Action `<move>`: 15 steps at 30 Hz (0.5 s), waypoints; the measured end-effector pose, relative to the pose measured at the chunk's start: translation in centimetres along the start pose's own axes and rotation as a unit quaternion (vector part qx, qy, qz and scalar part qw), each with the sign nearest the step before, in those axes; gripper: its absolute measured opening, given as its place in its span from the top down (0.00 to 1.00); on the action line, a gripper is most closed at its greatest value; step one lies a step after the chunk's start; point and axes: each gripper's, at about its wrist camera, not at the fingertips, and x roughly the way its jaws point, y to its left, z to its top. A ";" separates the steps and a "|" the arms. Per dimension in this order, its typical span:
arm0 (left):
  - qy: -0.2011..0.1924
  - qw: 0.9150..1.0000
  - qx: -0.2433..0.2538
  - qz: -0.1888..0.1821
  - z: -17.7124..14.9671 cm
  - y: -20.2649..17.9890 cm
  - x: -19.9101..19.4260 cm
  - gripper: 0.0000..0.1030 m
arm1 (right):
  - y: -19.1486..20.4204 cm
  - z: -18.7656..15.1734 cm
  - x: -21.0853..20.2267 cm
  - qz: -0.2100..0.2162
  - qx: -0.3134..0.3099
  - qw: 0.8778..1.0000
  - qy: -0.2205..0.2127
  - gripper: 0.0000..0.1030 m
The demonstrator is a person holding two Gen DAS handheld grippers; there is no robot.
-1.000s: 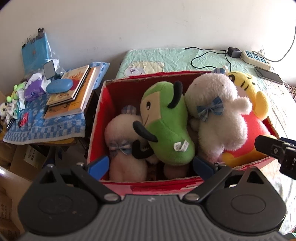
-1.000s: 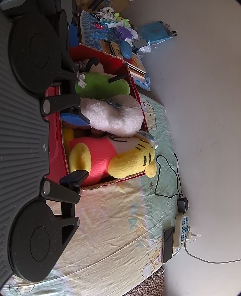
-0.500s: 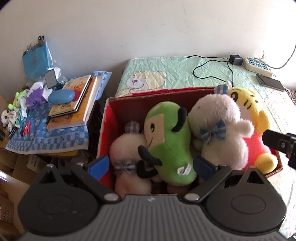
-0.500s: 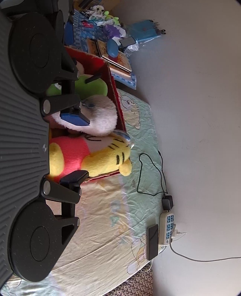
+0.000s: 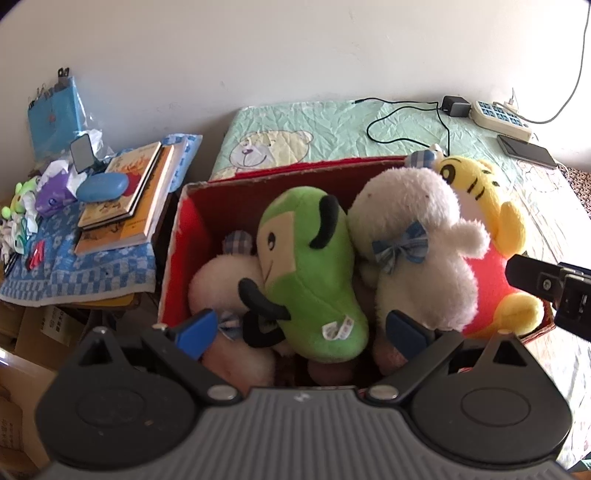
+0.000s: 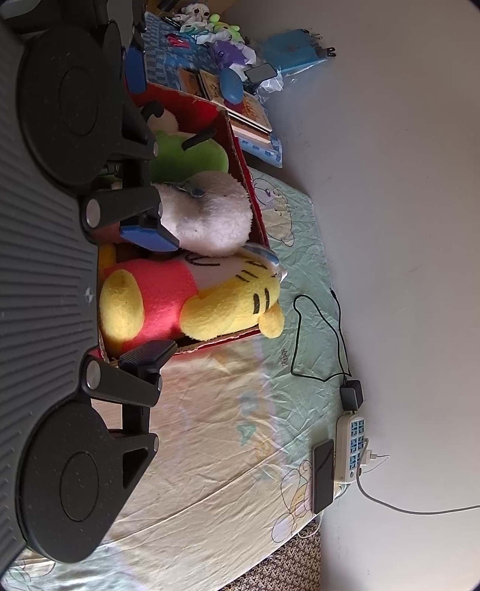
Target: Organize objects
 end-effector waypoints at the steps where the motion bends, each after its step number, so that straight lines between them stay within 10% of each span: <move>1: 0.001 1.000 0.000 0.000 0.0 0.0 0.1 0.05 | 0.0 0.0 0.0 0.001 0.000 1.000 0.000 0.45; 15: -0.003 1.000 -0.012 0.004 -0.2 0.8 0.0 0.05 | 0.9 0.2 0.4 0.010 -0.017 1.000 0.003 0.45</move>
